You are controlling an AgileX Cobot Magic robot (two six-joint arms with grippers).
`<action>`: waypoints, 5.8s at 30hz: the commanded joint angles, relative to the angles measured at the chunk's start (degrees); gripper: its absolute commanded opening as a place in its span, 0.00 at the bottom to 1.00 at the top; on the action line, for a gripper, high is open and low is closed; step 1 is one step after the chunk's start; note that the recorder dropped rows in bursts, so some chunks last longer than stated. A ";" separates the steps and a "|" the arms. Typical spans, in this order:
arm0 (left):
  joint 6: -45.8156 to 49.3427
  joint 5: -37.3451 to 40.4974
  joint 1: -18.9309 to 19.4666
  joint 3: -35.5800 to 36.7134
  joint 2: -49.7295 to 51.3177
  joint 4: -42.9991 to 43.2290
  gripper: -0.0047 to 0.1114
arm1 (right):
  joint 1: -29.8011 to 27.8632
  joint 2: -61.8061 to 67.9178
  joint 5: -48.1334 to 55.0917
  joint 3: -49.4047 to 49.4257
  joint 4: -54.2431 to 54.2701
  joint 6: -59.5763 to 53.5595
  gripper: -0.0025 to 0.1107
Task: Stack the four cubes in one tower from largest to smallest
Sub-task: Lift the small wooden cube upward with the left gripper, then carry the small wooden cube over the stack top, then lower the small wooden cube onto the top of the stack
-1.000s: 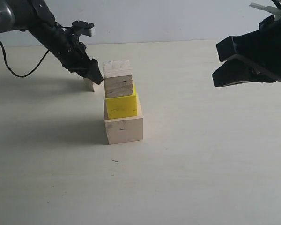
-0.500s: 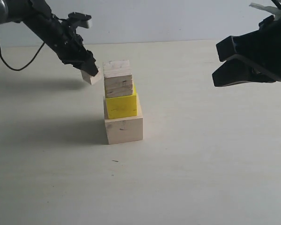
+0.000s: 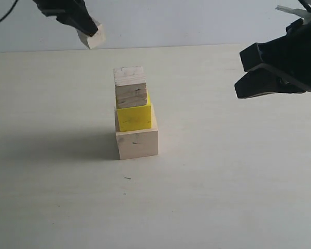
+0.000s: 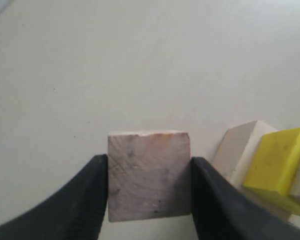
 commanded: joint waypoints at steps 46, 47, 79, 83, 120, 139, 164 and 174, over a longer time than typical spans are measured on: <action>-73.34 0.24 -22.32 6.93 -15.87 23.89 0.04 | -0.27 -0.76 0.52 0.18 -10.66 7.33 0.02; -73.91 0.24 -22.57 7.70 -16.24 23.89 0.04 | -0.27 -1.07 0.25 0.18 -11.36 8.12 0.02; -92.55 0.24 -29.63 8.63 -13.68 28.95 0.04 | 2.93 -10.30 -1.21 5.01 -8.10 8.45 0.02; -94.00 0.24 -29.63 8.63 -14.31 30.46 0.04 | 4.17 -10.30 -1.45 5.01 -8.10 8.45 0.02; -98.33 0.24 -31.33 11.99 -14.75 34.59 0.04 | 7.50 -10.30 -1.27 5.01 -7.31 8.45 0.02; -98.33 0.24 -31.33 11.99 -14.31 34.96 0.04 | 7.50 -10.30 -1.27 5.01 -7.31 8.45 0.02; -98.07 0.24 -32.60 14.00 -14.31 35.67 0.04 | 7.50 -10.30 -1.26 5.01 -7.22 8.33 0.02; -98.56 0.24 -32.59 14.00 -14.31 37.11 0.04 | 7.50 -10.30 -1.02 5.01 -7.22 8.33 0.02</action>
